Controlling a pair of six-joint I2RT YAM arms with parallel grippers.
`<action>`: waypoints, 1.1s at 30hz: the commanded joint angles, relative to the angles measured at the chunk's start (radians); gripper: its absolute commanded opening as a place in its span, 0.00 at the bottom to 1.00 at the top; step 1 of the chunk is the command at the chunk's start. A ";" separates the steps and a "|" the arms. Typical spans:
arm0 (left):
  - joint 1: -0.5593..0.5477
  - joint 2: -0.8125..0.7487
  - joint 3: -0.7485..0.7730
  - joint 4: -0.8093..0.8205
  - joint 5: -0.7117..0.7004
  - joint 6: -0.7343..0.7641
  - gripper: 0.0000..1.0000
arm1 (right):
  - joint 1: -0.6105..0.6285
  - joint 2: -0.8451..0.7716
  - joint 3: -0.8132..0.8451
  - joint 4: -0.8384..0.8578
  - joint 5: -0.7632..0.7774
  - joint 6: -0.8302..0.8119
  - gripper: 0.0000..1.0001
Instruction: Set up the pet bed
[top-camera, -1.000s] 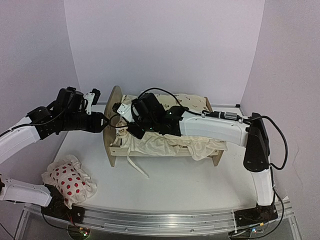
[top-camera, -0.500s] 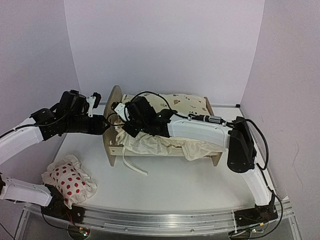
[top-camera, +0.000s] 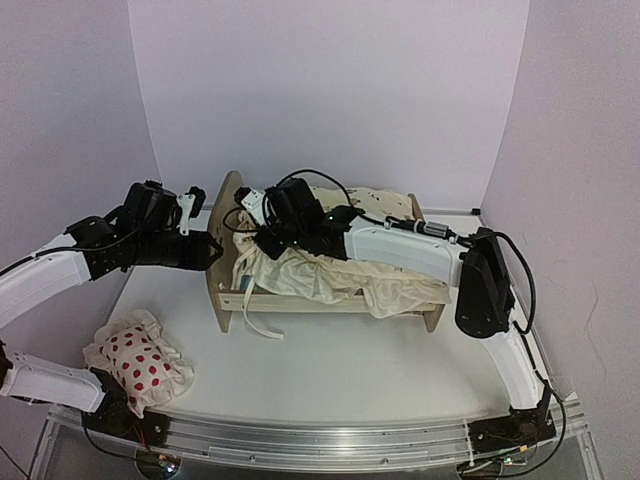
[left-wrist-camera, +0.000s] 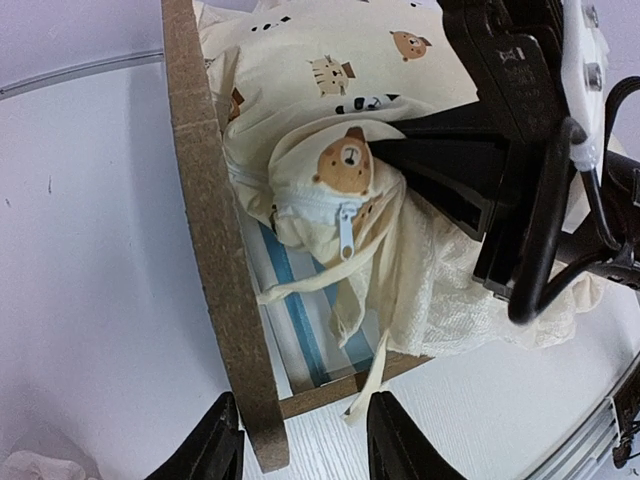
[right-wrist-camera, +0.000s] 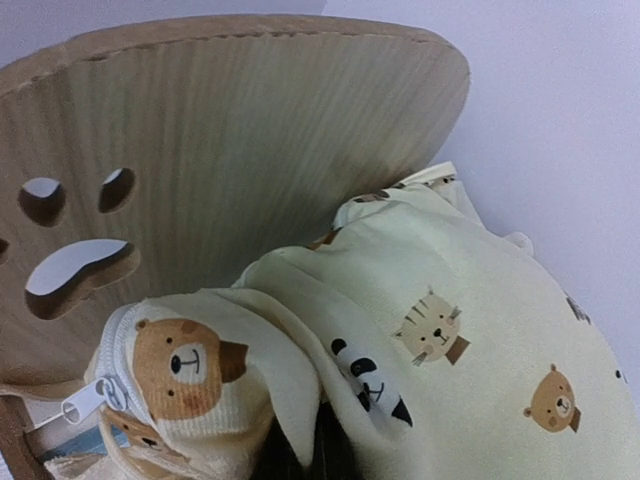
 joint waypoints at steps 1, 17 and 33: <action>-0.004 0.013 0.008 0.052 0.001 -0.011 0.43 | -0.004 0.003 -0.037 0.053 -0.177 0.011 0.02; -0.004 0.054 0.017 0.069 -0.054 -0.013 0.44 | 0.067 -0.036 -0.121 0.049 -0.229 -0.042 0.29; -0.004 0.033 -0.009 0.050 -0.094 -0.013 0.49 | 0.201 -0.377 -0.450 0.110 -0.201 0.041 0.71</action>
